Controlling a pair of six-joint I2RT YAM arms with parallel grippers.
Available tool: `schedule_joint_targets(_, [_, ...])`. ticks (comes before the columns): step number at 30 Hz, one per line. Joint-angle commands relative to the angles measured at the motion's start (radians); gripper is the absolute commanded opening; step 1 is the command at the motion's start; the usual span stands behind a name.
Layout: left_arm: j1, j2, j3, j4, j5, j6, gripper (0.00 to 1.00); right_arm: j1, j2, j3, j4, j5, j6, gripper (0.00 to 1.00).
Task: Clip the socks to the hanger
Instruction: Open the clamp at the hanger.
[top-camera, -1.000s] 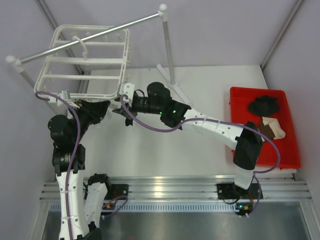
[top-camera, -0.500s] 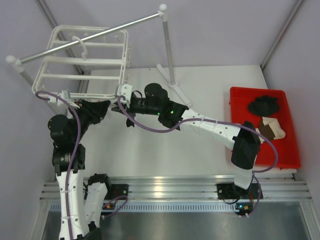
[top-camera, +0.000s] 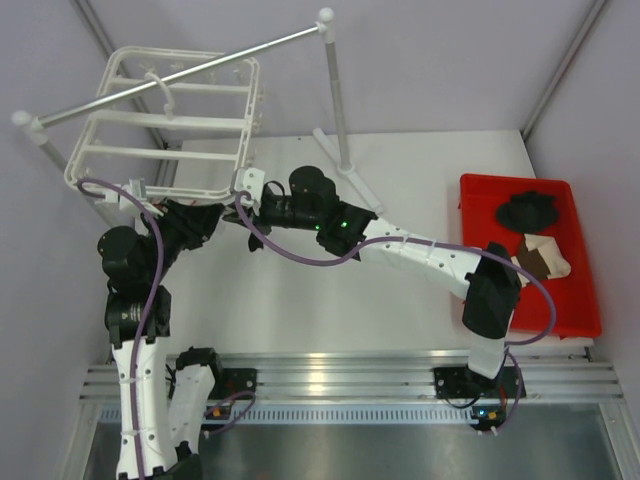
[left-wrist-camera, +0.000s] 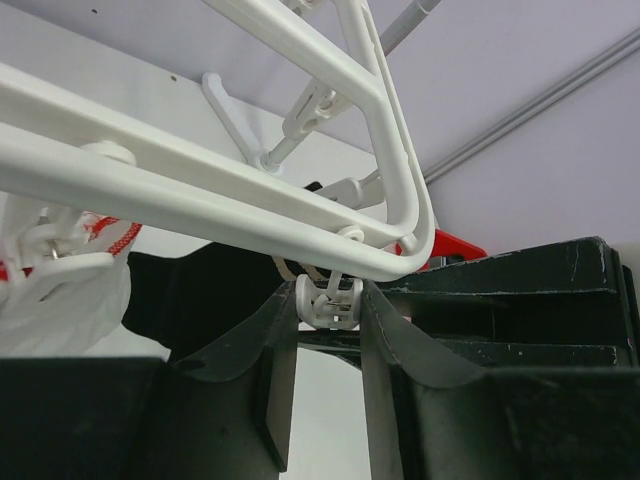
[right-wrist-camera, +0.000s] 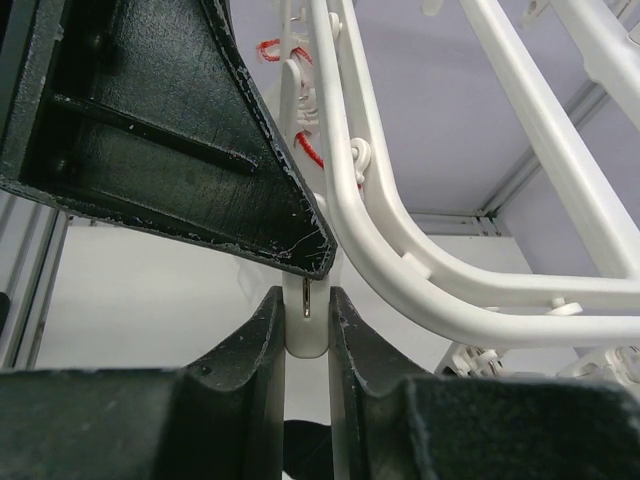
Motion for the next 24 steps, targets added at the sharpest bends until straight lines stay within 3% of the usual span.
schedule_joint_targets(1, [-0.001,-0.001,0.038,-0.009,-0.021,0.014,0.32,0.01,-0.032,0.026,0.06,-0.006,-0.005,0.0])
schedule_joint_targets(4, [-0.001,-0.003,0.045,-0.008,-0.035,0.003,0.39,0.012,-0.041,0.009,0.06,-0.008,-0.012,0.0])
schedule_joint_targets(18, [-0.001,-0.003,0.065,-0.005,-0.09,-0.014,0.41,0.01,-0.061,-0.025,0.06,-0.014,-0.026,0.0])
schedule_joint_targets(22, [-0.001,-0.004,0.063,-0.006,-0.103,-0.017,0.36,0.01,-0.061,-0.026,0.062,-0.022,-0.026,0.0])
schedule_joint_targets(24, [-0.001,-0.006,0.058,0.006,-0.089,-0.015,0.26,0.01,-0.061,-0.026,0.061,-0.022,-0.028,0.0])
